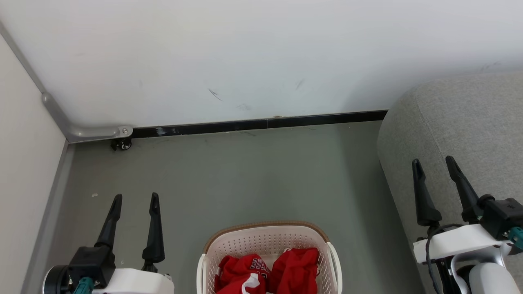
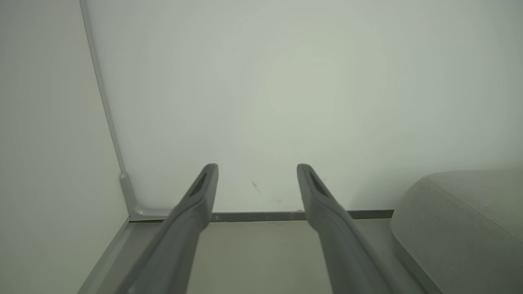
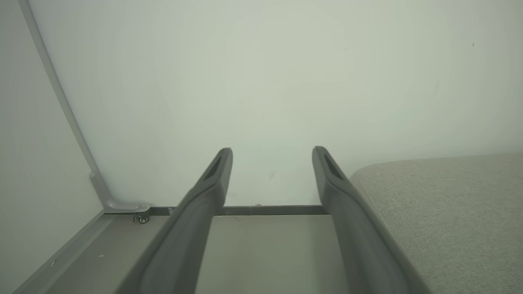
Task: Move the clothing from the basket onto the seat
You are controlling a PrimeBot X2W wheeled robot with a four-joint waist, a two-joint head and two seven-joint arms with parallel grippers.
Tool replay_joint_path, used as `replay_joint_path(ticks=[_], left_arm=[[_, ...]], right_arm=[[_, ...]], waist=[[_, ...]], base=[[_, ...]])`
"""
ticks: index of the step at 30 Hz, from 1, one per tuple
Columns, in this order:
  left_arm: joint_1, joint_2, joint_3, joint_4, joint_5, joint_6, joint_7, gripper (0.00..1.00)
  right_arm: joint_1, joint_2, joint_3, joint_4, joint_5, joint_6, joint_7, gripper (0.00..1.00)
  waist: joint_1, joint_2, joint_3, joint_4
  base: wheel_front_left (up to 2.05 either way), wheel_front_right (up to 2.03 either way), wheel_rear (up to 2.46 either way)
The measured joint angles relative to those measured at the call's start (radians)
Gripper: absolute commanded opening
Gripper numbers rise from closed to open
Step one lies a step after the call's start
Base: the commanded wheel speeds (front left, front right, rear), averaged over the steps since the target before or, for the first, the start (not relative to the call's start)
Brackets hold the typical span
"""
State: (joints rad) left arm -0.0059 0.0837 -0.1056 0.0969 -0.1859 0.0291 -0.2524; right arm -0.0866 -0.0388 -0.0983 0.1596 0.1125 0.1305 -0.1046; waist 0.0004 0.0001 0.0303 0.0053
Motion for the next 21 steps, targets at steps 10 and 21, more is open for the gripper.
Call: replay_joint_path(ticks=[10, 21], left_arm=[[0.0, 0.004, 0.008, 0.01, 0.015, 0.019, 0.0, 1.0], [0.0, 0.017, 0.009, 0.023, 0.059, 0.034, 0.0, 1.0]], right_arm=[[0.002, 0.0, -0.015, -0.01, 0.0, 0.0, 0.014, 1.0], [0.005, 0.0, -0.022, -0.021, -0.002, 0.0, 0.035, 1.0]], waist=[[0.0, 0.0, 0.001, -0.001], [-0.0001, 0.0, 0.001, -0.005]], base=[[0.0, 0.0, 0.0], [0.0, 0.0, 0.0]])
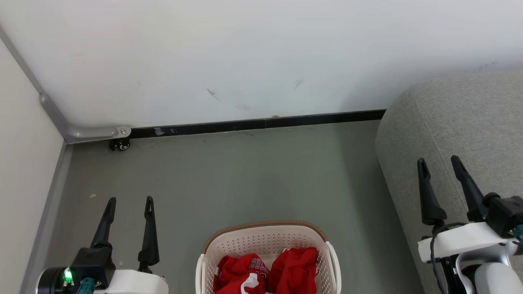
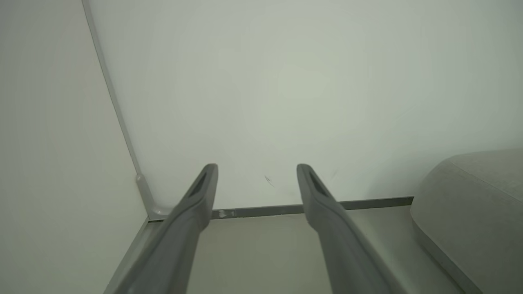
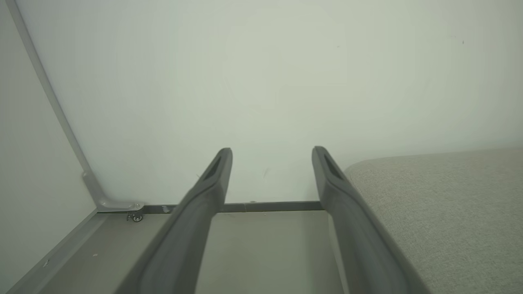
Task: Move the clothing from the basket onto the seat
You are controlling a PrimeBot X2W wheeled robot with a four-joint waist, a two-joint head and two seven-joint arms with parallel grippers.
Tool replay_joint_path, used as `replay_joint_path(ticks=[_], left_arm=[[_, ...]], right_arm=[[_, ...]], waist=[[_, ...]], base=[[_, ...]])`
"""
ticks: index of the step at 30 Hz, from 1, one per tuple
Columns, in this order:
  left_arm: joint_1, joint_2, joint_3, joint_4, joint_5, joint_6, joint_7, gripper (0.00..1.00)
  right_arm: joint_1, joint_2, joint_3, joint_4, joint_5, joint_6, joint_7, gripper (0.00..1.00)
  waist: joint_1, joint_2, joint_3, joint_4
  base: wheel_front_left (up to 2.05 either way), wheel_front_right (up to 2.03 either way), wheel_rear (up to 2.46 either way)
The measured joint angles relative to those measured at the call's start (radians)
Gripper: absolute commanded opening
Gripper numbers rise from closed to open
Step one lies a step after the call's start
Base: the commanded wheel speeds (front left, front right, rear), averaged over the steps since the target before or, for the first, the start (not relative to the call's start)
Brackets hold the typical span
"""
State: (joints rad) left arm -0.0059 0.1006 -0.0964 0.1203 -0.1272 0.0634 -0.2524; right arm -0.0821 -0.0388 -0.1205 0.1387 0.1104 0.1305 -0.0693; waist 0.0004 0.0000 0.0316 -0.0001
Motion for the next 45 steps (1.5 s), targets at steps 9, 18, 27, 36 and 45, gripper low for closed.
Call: replay_joint_path(ticks=[9, 18, 27, 36, 45], left_arm=[[0.0, -0.005, 0.01, 0.01, 0.007, 0.018, 0.0, 1.0], [-0.005, 0.007, -0.005, 0.008, 0.027, 0.024, 0.0, 1.0], [-0.018, 0.003, -0.002, 0.008, 0.026, 0.024, 0.0, 1.0], [-0.018, 0.0, -0.009, 0.013, 0.026, 0.015, 0.0, 1.0], [-0.037, 0.002, -0.039, 0.047, 0.037, 0.001, 0.0, 1.0]], right_arm=[[0.001, 0.0, 0.005, -0.005, -0.004, 0.0, 0.009, 1.0], [0.003, 0.0, 0.007, -0.014, -0.001, 0.0, 0.017, 1.0], [0.005, 0.0, 0.006, -0.014, 0.007, 0.0, 0.017, 1.0], [0.006, 0.0, 0.005, -0.023, 0.014, 0.0, 0.016, 1.0], [0.006, 0.0, 0.01, -0.065, 0.013, 0.0, 0.015, 1.0]], waist=[[-0.0001, 0.0, 0.001, -0.003], [-0.0001, 0.0, 0.001, -0.005], [-0.0001, 0.0, 0.0, -0.005], [-0.0001, 0.0, 0.001, -0.005], [-0.0001, 0.0, 0.015, -0.009]], base=[[0.0, 0.0, 0.0], [0.0, 0.0, 0.0], [0.0, 0.0, 0.0], [0.0, 0.0, 0.0], [0.0, 0.0, 0.0]])
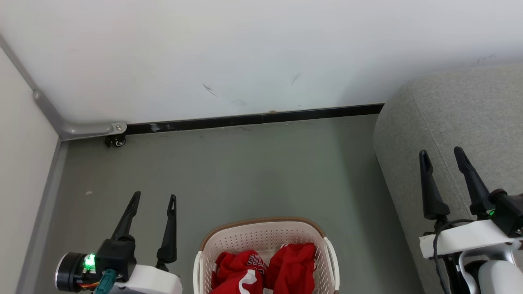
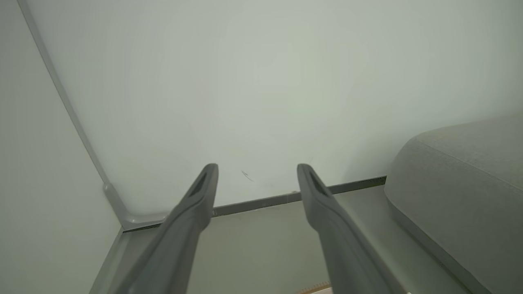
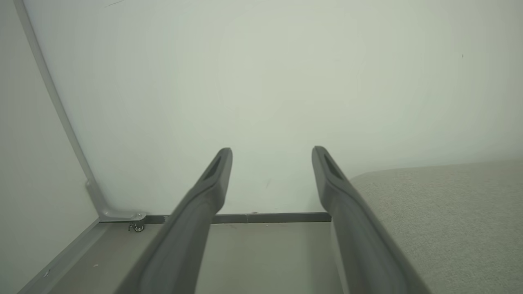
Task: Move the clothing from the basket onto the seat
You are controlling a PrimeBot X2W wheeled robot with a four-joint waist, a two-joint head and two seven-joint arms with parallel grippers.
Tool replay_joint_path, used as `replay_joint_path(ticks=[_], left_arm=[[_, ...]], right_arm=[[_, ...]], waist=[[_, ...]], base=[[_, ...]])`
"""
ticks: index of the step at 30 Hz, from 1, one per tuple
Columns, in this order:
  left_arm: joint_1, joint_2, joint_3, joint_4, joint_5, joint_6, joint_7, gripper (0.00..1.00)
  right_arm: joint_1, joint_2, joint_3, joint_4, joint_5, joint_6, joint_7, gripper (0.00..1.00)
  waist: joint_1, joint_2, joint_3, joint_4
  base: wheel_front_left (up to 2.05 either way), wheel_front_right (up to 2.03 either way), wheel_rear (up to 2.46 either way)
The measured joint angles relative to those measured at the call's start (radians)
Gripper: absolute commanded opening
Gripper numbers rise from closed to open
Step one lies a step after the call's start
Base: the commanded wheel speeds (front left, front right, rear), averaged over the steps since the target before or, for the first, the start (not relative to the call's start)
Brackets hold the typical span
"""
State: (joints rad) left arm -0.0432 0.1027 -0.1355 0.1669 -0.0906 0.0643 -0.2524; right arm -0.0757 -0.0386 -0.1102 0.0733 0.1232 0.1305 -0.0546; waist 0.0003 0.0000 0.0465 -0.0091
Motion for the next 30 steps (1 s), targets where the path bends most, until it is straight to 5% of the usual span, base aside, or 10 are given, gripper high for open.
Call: replay_joint_path(ticks=[30], left_arm=[[-0.182, 0.007, -0.102, 0.168, 0.081, -0.044, 0.006, 1.0]], right_arm=[[-0.018, 0.0, -0.009, -0.152, -0.018, 0.0, -0.01, 1.0]], waist=[[-0.0001, 0.0, 0.165, -0.04]], base=[[0.0, 0.0, 0.0]])
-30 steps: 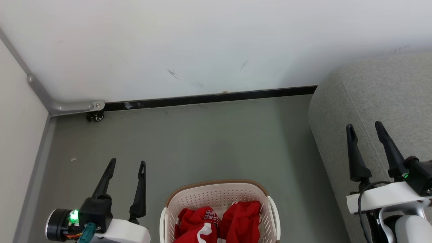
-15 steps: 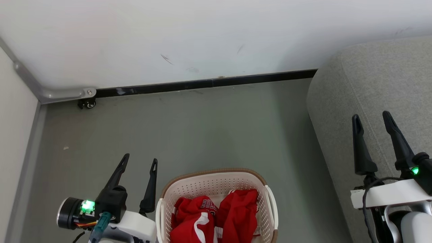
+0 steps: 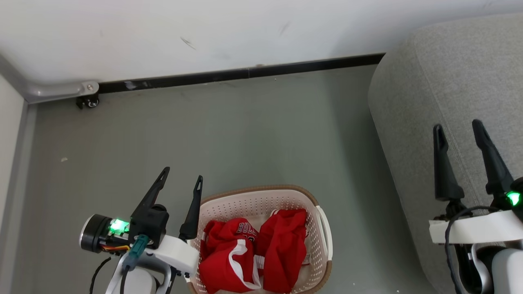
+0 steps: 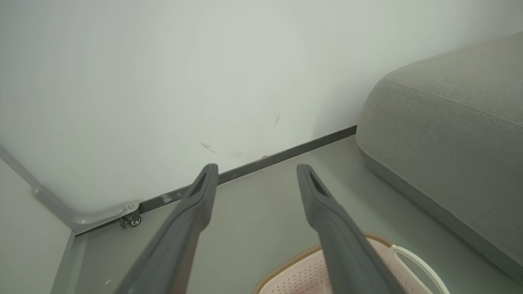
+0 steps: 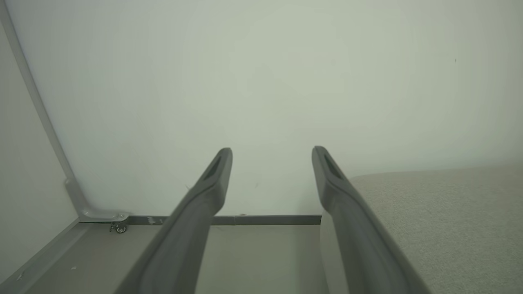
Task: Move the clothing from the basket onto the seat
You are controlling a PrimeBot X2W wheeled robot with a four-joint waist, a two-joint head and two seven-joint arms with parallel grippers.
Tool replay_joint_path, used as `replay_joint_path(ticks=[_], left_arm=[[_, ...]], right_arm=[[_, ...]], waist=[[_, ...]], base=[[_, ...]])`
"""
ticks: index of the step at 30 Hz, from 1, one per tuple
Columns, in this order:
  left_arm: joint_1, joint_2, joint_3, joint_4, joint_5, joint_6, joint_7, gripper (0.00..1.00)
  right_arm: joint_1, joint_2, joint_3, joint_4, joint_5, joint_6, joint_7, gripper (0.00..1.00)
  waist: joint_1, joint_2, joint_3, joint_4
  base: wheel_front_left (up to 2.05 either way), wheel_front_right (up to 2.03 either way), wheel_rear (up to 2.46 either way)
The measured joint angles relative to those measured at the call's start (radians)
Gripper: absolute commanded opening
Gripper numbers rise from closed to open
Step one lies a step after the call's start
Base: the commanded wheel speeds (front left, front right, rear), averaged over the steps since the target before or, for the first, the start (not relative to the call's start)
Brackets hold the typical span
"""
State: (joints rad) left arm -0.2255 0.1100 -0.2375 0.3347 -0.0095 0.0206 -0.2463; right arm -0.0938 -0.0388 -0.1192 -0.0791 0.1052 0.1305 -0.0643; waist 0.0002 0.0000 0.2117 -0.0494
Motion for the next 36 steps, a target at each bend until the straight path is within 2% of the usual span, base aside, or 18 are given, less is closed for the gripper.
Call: replay_joint_path(ticks=[36], left_arm=[[-0.178, -0.001, -0.059, 0.224, 0.07, -0.021, 0.008, 1.0]], right_arm=[[-0.086, 0.0, -0.001, -0.058, 0.003, 0.0, -0.015, 1.0]], waist=[[0.0, 0.0, 0.178, -0.065]], base=[[0.0, 0.0, 0.0]])
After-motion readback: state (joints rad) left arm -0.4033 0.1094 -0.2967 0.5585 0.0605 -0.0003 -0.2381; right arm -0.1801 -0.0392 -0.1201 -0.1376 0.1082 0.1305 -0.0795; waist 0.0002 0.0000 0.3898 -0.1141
